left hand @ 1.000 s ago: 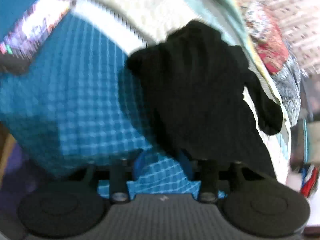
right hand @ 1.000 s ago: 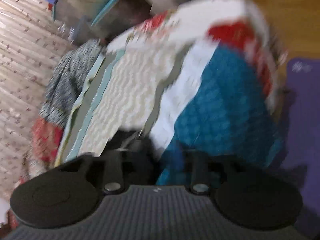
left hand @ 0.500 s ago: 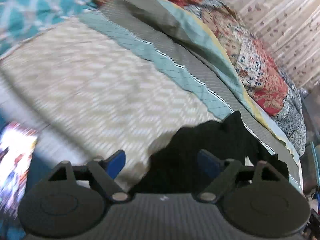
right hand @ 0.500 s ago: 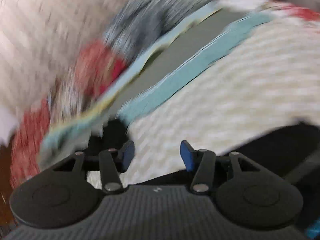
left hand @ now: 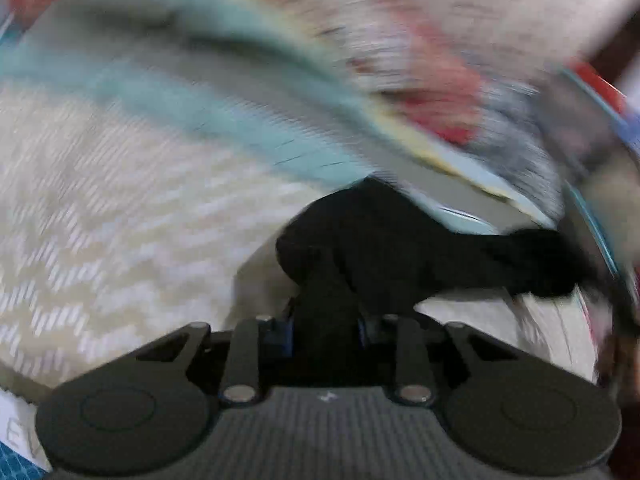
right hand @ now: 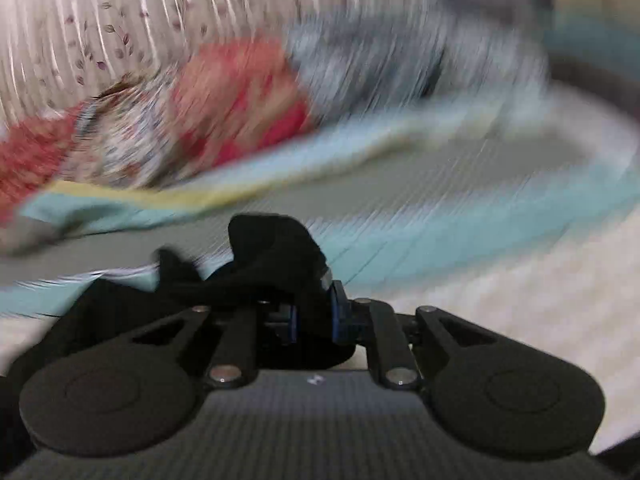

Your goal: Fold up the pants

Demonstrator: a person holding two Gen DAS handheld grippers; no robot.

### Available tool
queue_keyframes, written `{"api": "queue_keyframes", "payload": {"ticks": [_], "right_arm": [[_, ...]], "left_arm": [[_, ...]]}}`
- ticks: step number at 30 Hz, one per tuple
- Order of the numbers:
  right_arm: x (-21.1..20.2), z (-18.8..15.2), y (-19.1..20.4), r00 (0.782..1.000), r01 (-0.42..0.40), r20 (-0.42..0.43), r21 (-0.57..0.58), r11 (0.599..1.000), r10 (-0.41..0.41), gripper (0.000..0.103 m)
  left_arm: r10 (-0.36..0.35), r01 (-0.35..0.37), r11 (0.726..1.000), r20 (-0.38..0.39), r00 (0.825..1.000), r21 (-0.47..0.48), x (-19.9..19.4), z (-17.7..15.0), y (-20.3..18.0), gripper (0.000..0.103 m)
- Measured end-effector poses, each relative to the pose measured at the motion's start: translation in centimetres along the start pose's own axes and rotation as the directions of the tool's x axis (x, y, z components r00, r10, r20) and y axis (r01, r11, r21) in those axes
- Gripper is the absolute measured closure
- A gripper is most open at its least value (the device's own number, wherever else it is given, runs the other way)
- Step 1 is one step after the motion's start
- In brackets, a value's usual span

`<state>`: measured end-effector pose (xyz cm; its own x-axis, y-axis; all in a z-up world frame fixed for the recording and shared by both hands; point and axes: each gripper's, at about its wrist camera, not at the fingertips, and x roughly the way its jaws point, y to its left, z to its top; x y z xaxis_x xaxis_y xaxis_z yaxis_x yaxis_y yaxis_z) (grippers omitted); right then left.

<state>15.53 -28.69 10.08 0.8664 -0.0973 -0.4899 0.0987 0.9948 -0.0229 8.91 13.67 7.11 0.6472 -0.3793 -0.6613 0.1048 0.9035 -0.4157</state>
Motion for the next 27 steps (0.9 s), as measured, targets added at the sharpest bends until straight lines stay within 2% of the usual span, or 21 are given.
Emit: {"api": "queue_keyframes", "payload": {"ticks": [1, 2, 3, 4, 6, 8, 9, 10, 12, 13, 15, 17, 18, 19, 20, 21, 22, 23, 24, 25, 27], "right_arm": [[-1.2, 0.4, -0.8, 0.997, 0.068, 0.036, -0.053, 0.996, -0.066, 0.085], [-2.1, 0.3, -1.8, 0.992, 0.117, 0.053, -0.08, 0.99, -0.113, 0.085], [-2.8, 0.2, -2.8, 0.985, 0.166, 0.054, -0.101, 0.981, -0.161, 0.083], [-3.1, -0.3, -3.8, 0.978, 0.21, 0.031, -0.115, 0.971, -0.208, 0.082], [-2.9, -2.1, -5.6, 0.966, 0.247, -0.055, -0.108, 0.963, -0.254, 0.075], [-2.4, -4.2, -7.2, 0.95, 0.262, -0.156, -0.076, 0.962, -0.271, 0.072], [-2.2, -4.9, -7.6, 0.94, 0.275, -0.194, -0.059, 0.96, -0.282, 0.067], [-2.5, -6.1, -8.3, 0.932, 0.288, -0.221, -0.034, 0.957, -0.288, 0.065], [-3.2, -7.7, -9.6, 0.927, 0.299, -0.249, 0.039, 0.953, -0.28, 0.057], [-4.1, -8.7, -10.6, 0.927, 0.302, -0.257, 0.079, 0.95, -0.273, 0.056], [-5.6, -10.0, -11.7, 0.927, 0.304, -0.276, 0.159, 0.939, -0.253, 0.054], [-6.0, -10.9, -12.4, 0.927, 0.301, -0.297, 0.224, 0.927, -0.229, 0.054], [-6.1, -11.4, -12.7, 0.926, 0.301, -0.306, 0.247, 0.921, -0.221, 0.054], [-6.4, -11.9, -13.0, 0.925, 0.303, -0.312, 0.265, 0.915, -0.215, 0.054], [-6.9, -12.3, -13.1, 0.925, 0.304, -0.315, 0.28, 0.91, -0.212, 0.054], [-6.9, -12.4, -13.1, 0.925, 0.305, -0.316, 0.289, 0.907, -0.211, 0.054], [-7.0, -12.4, -12.9, 0.925, 0.307, -0.315, 0.292, 0.906, -0.212, 0.054], [-7.4, -12.4, -12.8, 0.925, 0.307, -0.314, 0.292, 0.906, -0.212, 0.054], [-7.5, -12.3, -12.6, 0.926, 0.306, -0.313, 0.288, 0.907, -0.213, 0.054], [-7.6, -12.2, -12.4, 0.927, 0.304, -0.31, 0.284, 0.909, -0.213, 0.054], [-7.8, -11.9, -12.1, 0.932, 0.297, -0.295, 0.28, 0.913, -0.213, 0.054]], "left_arm": [[-0.01, 0.007, 0.993, 0.024, 1.0, 0.117, -0.9, -1.2, -2.3, 0.078], [-0.026, 0.02, 0.975, 0.023, 0.999, 0.22, -1.4, -2.8, -4.2, 0.077], [-0.041, 0.04, 0.953, -0.004, 0.999, 0.299, -1.5, -4.2, -5.7, 0.072], [-0.053, 0.074, 0.921, -0.063, 0.997, 0.383, -1.4, -6.2, -7.1, 0.067], [-0.055, 0.137, 0.861, -0.179, 0.982, 0.489, -0.9, -9.5, -8.7, 0.058], [-0.023, 0.134, 0.815, -0.199, 0.98, 0.564, -1.3, -11.6, -9.3, 0.054], [-0.016, 0.124, 0.807, -0.188, 0.982, 0.577, -1.7, -11.6, -9.3, 0.05], [-0.019, 0.119, 0.818, -0.18, 0.983, 0.563, -2.2, -11.2, -9.0, 0.049], [-0.044, 0.11, 0.875, -0.148, 0.988, 0.472, -3.2, -8.3, -7.4, 0.045], [-0.061, 0.106, 0.912, -0.124, 0.99, 0.397, -3.6, -6.7, -6.4, 0.043], [-0.096, 0.121, 0.963, -0.11, 0.989, 0.241, -3.2, -3.8, -4.5, 0.042], [-0.171, 0.184, 0.979, -0.141, 0.975, 0.087, -1.5, -2.1, -2.8, 0.037], [-0.201, 0.206, 0.978, -0.158, 0.967, 0.019, -0.3, -1.7, -2.2, 0.023], [-0.212, 0.209, 0.977, -0.181, 0.96, -0.039, 1.2, -1.5, -1.7, 0.014], [-0.221, 0.208, 0.975, -0.208, 0.953, -0.083, 2.8, -1.5, -1.4, 0.015], [-0.229, 0.207, 0.972, -0.237, 0.944, -0.112, 4.4, -1.5, -1.1, 0.033], [-0.233, 0.204, 0.971, -0.278, 0.932, -0.128, 6.1, -1.7, -1.3, 0.078], [-0.219, 0.192, 0.975, -0.312, 0.925, -0.115, 7.2, -1.9, -1.5, 0.093], [-0.193, 0.176, 0.981, -0.315, 0.929, -0.083, 7.6, -1.8, -1.9, 0.094], [-0.154, 0.153, 0.988, -0.286, 0.946, -0.026, 6.9, -1.4, -2.6, 0.096], [-0.053, 0.07, 0.991, -0.137, 0.989, 0.117, 4.0, 1.0, -3.3, 0.096]]}}
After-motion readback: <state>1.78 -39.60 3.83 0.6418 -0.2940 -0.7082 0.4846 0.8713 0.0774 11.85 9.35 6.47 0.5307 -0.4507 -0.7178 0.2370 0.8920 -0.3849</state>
